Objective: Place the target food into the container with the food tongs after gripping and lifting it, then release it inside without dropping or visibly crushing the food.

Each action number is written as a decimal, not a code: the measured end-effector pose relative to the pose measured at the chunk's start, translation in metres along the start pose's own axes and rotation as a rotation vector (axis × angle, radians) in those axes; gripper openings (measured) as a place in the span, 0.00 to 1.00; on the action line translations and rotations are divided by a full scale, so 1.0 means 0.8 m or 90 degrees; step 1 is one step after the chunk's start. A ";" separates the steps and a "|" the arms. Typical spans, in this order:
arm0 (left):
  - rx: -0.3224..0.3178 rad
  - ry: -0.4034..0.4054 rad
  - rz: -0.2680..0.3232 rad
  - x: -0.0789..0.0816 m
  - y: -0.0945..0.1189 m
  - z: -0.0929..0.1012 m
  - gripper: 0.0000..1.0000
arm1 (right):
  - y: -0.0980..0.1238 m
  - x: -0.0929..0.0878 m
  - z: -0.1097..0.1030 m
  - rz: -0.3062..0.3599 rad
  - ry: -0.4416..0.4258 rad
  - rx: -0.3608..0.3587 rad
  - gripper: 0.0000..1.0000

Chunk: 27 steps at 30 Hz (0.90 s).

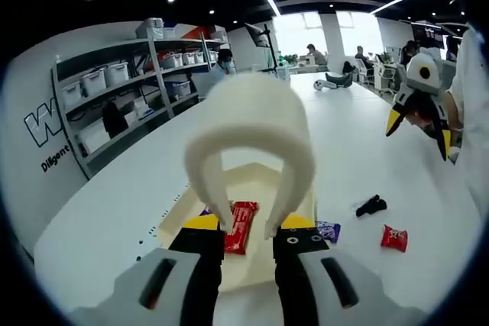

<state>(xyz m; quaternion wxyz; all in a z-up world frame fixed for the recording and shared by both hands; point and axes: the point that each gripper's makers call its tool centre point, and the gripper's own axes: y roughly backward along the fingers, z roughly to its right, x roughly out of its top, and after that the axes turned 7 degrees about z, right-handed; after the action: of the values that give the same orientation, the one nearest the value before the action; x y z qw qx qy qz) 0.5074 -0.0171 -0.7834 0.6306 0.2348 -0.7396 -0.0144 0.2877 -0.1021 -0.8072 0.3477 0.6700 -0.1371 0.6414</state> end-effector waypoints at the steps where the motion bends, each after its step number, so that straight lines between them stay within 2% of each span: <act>1: 0.001 0.002 0.007 0.003 0.003 0.004 0.23 | 0.000 0.001 -0.001 0.001 0.000 0.001 0.70; 10: 0.002 0.008 0.016 0.002 0.023 0.032 0.23 | -0.004 0.000 -0.008 0.002 0.002 0.008 0.70; 27: 0.019 0.037 0.028 -0.010 0.050 0.067 0.22 | -0.007 -0.001 -0.017 -0.003 0.007 0.014 0.70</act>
<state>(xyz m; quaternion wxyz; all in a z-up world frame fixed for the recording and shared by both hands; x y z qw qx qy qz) 0.4448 0.0064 -0.7887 0.6482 0.2282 -0.7263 0.0178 0.2808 -0.0899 -0.8103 0.3422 0.6704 -0.1264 0.6461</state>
